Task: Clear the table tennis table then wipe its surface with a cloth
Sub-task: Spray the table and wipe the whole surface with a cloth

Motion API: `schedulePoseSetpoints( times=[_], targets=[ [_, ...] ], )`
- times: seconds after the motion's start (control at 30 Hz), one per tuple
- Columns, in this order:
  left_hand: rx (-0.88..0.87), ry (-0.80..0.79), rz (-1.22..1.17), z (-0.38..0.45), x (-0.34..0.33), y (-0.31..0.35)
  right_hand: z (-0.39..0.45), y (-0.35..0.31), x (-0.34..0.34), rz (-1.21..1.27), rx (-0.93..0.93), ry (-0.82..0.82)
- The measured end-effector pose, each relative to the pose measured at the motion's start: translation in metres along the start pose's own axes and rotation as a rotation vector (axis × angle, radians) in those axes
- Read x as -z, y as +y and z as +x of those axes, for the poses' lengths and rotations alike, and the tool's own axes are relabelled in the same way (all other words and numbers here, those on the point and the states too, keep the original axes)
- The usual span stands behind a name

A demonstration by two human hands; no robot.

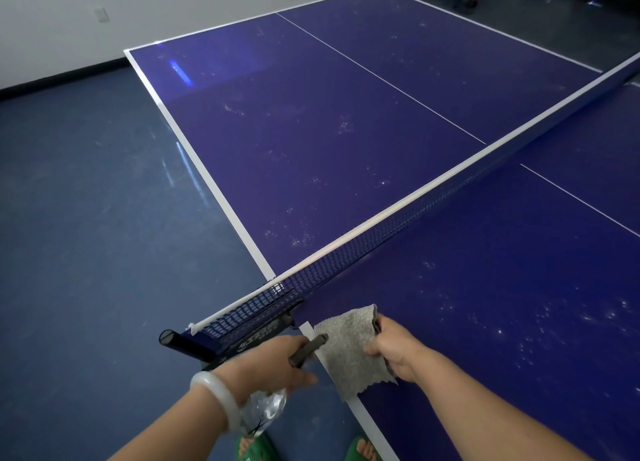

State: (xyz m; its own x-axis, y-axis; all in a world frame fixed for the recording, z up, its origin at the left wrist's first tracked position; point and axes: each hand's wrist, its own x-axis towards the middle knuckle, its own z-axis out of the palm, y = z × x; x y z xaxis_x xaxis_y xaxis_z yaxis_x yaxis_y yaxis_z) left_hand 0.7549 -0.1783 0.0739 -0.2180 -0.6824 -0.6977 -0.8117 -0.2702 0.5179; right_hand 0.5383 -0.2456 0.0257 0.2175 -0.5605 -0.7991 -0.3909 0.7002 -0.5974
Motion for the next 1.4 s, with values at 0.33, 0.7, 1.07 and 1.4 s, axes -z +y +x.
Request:
schedulePoseSetpoints(
  times=[0.33, 0.7, 1.07, 1.4],
  targets=[
    [-0.017, 0.297, -0.329, -0.010, 0.008, -0.008, -0.010, -0.023, 0.011, -0.001, 0.058, 0.152],
    [0.068, 0.426, -0.494, -0.012, -0.005, -0.014, -0.018, -0.027, -0.004, -0.880, 0.518, 0.191],
    [0.102, 0.473, -0.492, -0.016, -0.009, -0.030, 0.021, 0.036, -0.040, -1.334, 0.765, 0.415],
    [0.043, 0.507, -0.570, -0.017, -0.018, -0.040, 0.083, -0.021, 0.034, -1.175, 0.319, 0.587]
  ],
)
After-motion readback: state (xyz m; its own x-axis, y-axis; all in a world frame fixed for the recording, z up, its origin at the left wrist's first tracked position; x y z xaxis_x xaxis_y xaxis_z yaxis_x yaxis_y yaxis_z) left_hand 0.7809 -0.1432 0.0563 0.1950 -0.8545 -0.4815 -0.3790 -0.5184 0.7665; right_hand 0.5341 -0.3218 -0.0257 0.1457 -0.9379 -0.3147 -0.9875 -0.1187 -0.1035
